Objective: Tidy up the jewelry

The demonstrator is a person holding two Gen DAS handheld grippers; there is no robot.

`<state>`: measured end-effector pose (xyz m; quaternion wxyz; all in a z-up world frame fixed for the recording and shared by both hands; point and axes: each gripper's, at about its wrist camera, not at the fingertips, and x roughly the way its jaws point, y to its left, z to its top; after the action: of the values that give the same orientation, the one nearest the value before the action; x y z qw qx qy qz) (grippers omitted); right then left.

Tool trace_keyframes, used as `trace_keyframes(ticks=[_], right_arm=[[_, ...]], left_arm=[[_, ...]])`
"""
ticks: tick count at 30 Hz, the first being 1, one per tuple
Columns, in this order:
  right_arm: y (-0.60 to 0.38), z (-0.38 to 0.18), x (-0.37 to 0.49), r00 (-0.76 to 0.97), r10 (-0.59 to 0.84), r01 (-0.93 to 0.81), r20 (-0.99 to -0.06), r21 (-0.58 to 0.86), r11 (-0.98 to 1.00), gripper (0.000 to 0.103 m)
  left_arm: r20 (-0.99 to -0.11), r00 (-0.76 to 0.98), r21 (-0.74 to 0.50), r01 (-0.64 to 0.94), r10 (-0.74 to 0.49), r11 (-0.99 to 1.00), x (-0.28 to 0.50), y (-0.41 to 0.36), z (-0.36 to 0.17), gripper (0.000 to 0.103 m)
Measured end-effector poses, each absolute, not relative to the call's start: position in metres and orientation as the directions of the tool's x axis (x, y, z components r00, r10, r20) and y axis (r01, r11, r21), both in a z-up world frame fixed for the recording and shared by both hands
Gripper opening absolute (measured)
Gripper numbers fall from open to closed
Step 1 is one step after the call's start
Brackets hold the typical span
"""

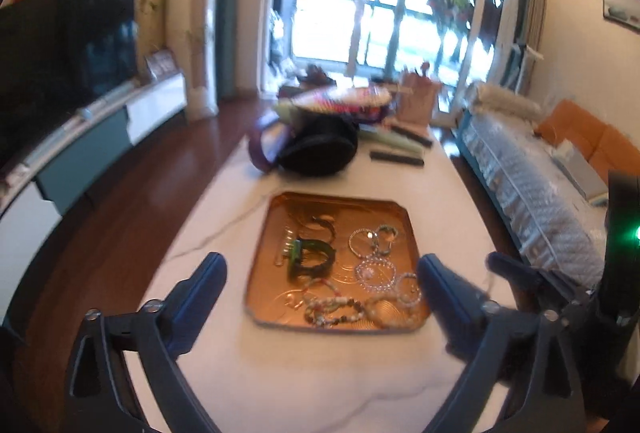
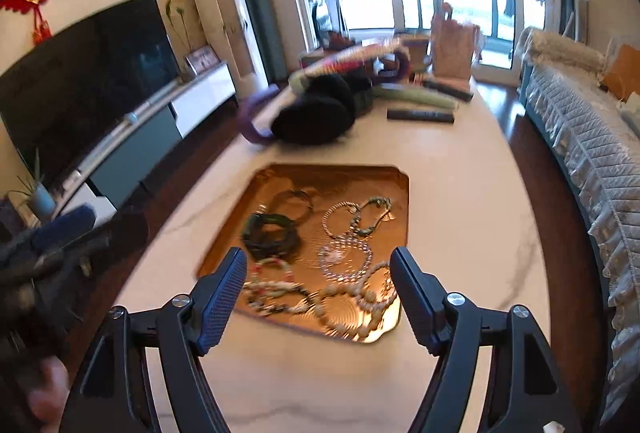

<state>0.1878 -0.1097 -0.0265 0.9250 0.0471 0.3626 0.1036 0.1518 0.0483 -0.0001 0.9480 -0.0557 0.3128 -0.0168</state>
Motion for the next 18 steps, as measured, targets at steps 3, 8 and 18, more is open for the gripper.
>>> trace_keyframes(ticks=[3,8,18], right_arm=[[-0.104,-0.015,0.163,0.708,0.175,-0.120,-0.684,0.127,0.985,0.080],[-0.104,-0.007,0.113,0.712,0.198,-0.141,-0.674,0.138,0.980,0.084],[-0.112,-0.006,0.062,0.747,0.117,-0.073,-0.654,0.093,0.993,0.085]], left_arm=[[-0.587,0.809,-0.093,-0.094,0.022,0.991,0.112,0.048,0.014,0.097],[-0.575,0.817,-0.006,-0.056,0.042,0.998,0.067,0.030,0.028,0.099],[-0.640,0.768,0.019,-0.010,0.020,1.000,0.038,0.016,0.024,0.100]])
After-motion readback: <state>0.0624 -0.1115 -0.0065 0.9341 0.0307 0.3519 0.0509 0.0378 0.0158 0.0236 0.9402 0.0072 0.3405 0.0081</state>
